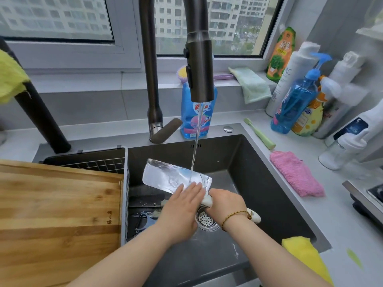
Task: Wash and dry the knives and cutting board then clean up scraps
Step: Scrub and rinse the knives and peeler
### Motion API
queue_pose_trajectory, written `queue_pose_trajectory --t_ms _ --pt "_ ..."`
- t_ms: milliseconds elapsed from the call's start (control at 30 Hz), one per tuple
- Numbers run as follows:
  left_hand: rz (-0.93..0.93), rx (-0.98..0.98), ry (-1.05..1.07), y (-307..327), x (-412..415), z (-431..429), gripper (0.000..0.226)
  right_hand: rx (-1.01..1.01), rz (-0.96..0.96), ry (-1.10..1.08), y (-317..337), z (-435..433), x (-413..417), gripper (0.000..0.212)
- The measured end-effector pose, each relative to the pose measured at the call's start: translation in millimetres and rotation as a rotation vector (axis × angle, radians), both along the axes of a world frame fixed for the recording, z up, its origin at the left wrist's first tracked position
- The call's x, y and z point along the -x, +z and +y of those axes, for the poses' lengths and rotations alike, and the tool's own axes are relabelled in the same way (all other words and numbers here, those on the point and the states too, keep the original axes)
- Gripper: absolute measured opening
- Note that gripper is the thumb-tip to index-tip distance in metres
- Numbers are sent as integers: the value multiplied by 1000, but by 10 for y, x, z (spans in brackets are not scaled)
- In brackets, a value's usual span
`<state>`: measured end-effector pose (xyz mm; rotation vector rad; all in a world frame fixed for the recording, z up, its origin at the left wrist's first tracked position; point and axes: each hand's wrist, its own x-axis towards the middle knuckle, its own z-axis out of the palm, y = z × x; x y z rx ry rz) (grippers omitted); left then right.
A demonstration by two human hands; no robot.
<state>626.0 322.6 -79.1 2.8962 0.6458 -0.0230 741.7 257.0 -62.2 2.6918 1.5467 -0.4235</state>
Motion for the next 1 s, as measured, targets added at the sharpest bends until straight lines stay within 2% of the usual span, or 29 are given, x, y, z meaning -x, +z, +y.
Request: queue_pose_trajectory --t_ms 33,67,133,333,400,467,567,633,800,867,1000 --pt "-17 12 36 -35 42 61 79 8 2 1 19 -9 -5 5" --pt "31 42 92 -36 89 124 77 11 -1 1 23 -19 -17 7" --pt "48 -17 170 -34 135 198 76 20 -1 4 10 -37 -24 12" --pt "-14 129 -8 -34 -2 -19 72 -10 59 -22 -65 17 54 8" --pt "-62 117 51 -23 62 47 68 -6 75 -48 -46 3 46 14" --pt "-158 126 202 -13 197 100 68 -8 107 -70 -58 -17 27 9" --pt "-321 231 440 14 461 119 68 -56 192 -118 -46 16 91 13" --pt "-391 273 518 13 631 85 62 -87 286 -157 -32 52 171 17" --pt "-584 471 575 48 904 -2 15 -159 425 -157 111 123 374 35" --pt "-587 583 622 79 970 -59 22 -192 494 -134 181 167 484 35" --pt "-491 862 631 126 1102 -221 19 -302 798 -142 282 233 771 28"
